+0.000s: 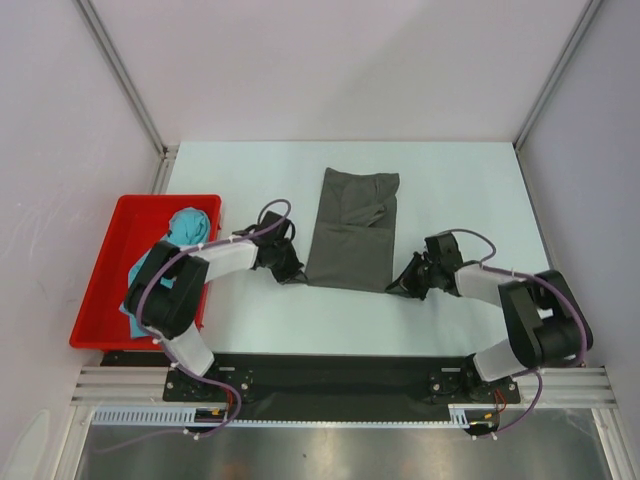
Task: Fold and stack the t-shirts
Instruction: Fold the tshirt
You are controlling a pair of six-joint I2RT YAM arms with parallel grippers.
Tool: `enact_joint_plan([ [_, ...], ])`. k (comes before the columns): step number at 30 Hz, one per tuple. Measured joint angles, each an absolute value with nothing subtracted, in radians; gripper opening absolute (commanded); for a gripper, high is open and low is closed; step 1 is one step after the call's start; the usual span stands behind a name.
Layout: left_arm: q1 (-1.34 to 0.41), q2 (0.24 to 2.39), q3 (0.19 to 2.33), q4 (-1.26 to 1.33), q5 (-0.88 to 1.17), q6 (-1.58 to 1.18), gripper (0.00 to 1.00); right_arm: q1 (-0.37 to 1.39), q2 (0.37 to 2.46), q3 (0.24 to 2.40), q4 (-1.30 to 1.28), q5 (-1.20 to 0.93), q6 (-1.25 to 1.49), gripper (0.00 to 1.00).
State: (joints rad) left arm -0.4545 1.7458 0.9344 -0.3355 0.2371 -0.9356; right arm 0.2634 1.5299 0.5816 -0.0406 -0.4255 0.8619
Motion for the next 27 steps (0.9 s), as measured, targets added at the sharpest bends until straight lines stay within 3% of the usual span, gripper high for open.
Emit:
enact_joint_plan([
  [16,-0.732,1.305,0.543,-0.399,0.139,-1.058,0.0,0.464,0.844,0.241,-0.357,-0.336,0.976,0.0],
  [22,-0.744,1.319,0.606,-0.498,0.121,-1.053,0.0,0.485,0.81,0.245,-0.405,-0.317,0.996,0.0],
  [27,-0.722,1.426,0.826,-0.601,0.079,-0.972,0.0,0.451,1.005,0.389,-0.437,-0.298,0.942,0.0],
])
